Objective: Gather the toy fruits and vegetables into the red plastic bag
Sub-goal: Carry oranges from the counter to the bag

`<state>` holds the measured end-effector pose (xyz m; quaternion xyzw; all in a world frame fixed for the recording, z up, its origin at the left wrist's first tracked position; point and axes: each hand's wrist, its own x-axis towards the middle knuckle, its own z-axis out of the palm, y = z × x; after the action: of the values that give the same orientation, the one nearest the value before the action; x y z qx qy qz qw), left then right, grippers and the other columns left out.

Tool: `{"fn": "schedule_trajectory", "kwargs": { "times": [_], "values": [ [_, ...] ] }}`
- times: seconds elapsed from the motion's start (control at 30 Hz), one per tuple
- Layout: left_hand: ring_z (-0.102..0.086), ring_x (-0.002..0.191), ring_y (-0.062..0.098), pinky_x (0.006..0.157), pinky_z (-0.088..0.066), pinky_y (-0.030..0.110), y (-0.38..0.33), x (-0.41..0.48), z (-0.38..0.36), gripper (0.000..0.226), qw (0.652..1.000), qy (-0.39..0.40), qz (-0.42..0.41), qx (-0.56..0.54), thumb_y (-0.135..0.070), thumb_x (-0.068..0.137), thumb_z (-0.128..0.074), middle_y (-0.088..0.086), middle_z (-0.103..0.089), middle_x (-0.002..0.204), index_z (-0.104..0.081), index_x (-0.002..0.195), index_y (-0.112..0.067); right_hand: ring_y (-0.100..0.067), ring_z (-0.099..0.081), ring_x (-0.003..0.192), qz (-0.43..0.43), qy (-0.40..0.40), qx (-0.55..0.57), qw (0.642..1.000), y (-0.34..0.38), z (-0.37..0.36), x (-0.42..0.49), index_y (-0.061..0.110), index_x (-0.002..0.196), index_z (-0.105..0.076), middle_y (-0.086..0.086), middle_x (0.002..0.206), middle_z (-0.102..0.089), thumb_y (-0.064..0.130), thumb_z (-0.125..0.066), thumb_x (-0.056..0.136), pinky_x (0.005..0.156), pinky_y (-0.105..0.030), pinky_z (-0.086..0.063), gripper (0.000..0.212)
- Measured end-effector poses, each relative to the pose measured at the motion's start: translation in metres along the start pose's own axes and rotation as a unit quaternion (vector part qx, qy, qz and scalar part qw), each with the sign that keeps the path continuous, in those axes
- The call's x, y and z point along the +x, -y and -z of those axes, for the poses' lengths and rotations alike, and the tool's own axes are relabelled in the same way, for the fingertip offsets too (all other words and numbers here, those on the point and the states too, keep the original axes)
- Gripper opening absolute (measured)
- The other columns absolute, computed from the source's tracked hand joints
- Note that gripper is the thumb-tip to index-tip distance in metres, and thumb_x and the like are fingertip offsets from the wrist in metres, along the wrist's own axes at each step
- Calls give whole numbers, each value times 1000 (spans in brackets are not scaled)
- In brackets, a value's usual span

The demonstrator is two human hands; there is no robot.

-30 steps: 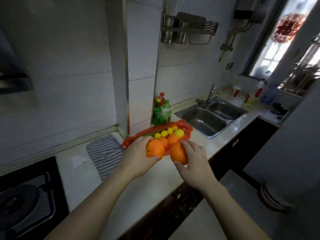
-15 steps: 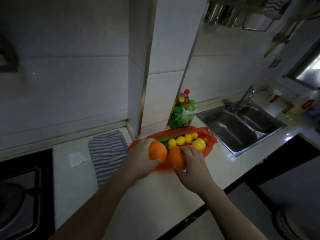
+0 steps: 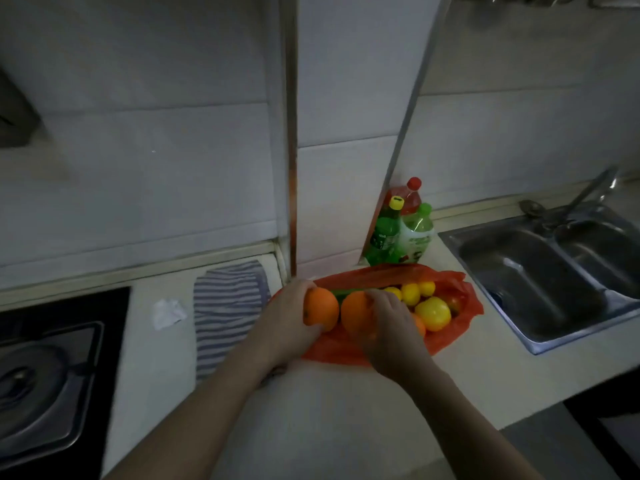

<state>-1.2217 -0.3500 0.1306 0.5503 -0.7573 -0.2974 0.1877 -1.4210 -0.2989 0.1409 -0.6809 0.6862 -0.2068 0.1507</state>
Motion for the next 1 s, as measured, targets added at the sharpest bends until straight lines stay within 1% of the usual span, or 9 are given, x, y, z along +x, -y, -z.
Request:
{"fn": "schedule_trajectory", "kwargs": {
  "times": [0.1,0.2,0.27,0.37,0.5,0.6,0.7,0.8,1.0],
  "values": [
    [-52,112,15,86,-44,28,0,13,-18,63,1000,-2,21,8,-36,71,-73,-5,-50,126,-44,127,-32,-22,-45,121,8,21,31,999,-22,-8,14,18,137,-42,-2,136,-45,37,-68,80,99,-30,-35,65],
    [-46,124,17,100,-41,32,1,21,-35,77,998,7,63,17,-37,72,-76,0,-43,138,-40,140,-26,-22,-45,120,19,55,53,997,-43,-17,27,18,134,-42,-3,133,-45,33,-69,78,96,-31,-39,65],
    [-43,129,19,106,-37,33,3,23,-47,83,996,5,87,28,-37,73,-78,1,-40,142,-38,144,-22,-21,-46,118,26,83,63,994,-55,-24,35,19,132,-42,-1,130,-46,31,-69,76,92,-31,-41,64],
    [-44,125,16,102,-37,28,5,24,-59,78,991,-4,130,11,-36,75,-78,-2,-41,138,-39,142,-25,-20,-48,115,33,118,79,989,-68,-34,44,21,132,-41,1,129,-44,30,-70,75,85,-32,-43,64],
    [-47,115,11,96,-39,27,11,23,-73,75,985,-15,168,-27,-35,75,-79,-4,-45,135,-40,138,-28,-21,-52,110,35,144,96,984,-80,-47,49,22,131,-39,2,129,-42,31,-68,78,76,-30,-42,61],
    [-46,110,6,93,-41,27,14,27,-82,71,983,-22,179,-43,-32,75,-79,-10,-48,129,-40,135,-32,-22,-52,114,19,159,98,982,-87,-52,50,22,138,-33,1,137,-38,30,-70,79,80,-30,-45,70],
    [-49,109,7,90,-43,28,17,32,-90,68,981,-27,182,-70,-28,76,-79,-15,-48,122,-39,131,-36,-23,-52,117,5,167,75,983,-89,-51,53,26,147,-24,1,148,-27,31,-70,80,84,-34,-49,81],
    [-50,109,8,89,-44,29,24,34,-96,69,979,-25,183,-88,-25,76,-79,-14,-50,124,-37,130,-38,-24,-53,115,4,167,63,984,-91,-51,54,29,146,-25,3,149,-24,33,-70,80,83,-36,-51,80],
    [-51,106,7,83,-40,26,37,24,-103,70,976,-35,186,-106,-23,75,-80,-14,-51,119,-36,126,-40,-22,-55,111,11,164,72,984,-89,-58,51,29,142,-28,5,147,-26,30,-72,78,81,-36,-52,77]
  ]
}}
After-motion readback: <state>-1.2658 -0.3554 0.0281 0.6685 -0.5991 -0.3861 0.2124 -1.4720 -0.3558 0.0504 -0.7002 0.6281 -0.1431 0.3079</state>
